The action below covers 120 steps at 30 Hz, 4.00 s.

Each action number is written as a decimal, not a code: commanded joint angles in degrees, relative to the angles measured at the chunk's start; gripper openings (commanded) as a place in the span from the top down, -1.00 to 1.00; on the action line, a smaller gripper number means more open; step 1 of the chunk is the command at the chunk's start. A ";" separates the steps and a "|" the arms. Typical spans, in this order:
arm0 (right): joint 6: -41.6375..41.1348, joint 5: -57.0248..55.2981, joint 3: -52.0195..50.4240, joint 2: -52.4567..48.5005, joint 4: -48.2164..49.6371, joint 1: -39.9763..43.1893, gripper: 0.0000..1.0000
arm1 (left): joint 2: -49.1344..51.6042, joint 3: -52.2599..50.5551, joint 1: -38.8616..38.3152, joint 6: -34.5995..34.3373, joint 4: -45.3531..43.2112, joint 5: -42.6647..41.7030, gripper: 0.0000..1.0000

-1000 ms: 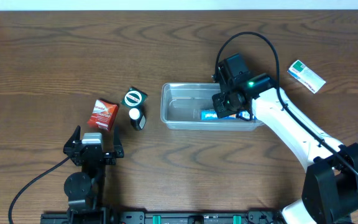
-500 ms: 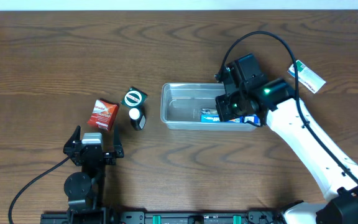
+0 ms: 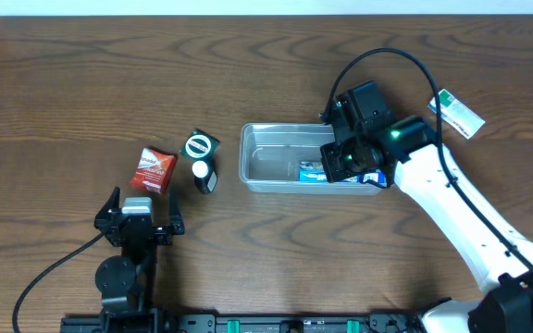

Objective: Pack container
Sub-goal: 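Push blue box flat against container side with right gripper, then move right gripper to white-green Panadol box and grasp it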

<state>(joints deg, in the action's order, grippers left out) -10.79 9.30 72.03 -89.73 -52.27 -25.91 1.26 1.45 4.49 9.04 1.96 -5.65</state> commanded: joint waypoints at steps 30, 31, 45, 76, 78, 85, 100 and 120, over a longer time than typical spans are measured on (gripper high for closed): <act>-0.28 -0.90 -1.86 -8.79 3.43 -1.81 0.97 | 0.09 -1.22 0.31 0.35 1.44 -1.03 -0.96; -0.28 -0.90 -1.84 -8.79 4.02 -1.81 0.97 | 0.09 -1.22 0.31 0.35 1.44 -1.01 -0.96; 4.24 5.68 0.09 -8.76 7.96 -1.90 0.76 | 0.09 -1.22 0.31 0.35 1.44 -1.01 -0.96; -11.17 -1.33 0.09 -21.94 21.66 -8.28 0.63 | 0.09 -1.22 0.31 0.37 1.46 -1.03 -0.96; -11.52 -1.81 0.09 -21.94 21.62 -8.26 0.74 | 0.09 -1.22 0.31 0.35 1.44 -1.03 -0.96; -12.68 -4.94 0.09 -21.94 19.85 -8.02 0.69 | 0.09 -1.22 0.31 0.35 1.44 -1.03 -0.96; -14.69 -6.54 0.09 -21.92 18.86 -7.65 0.21 | 0.09 -1.22 0.31 0.37 1.44 -1.01 -0.96; -8.39 -6.10 18.29 -15.43 0.92 -7.39 -0.22 | 0.09 -1.22 0.31 0.37 1.44 -1.01 -0.96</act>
<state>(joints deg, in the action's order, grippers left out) -21.91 3.57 84.75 -109.97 -49.45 -33.87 1.28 1.45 4.49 9.04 1.93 -5.65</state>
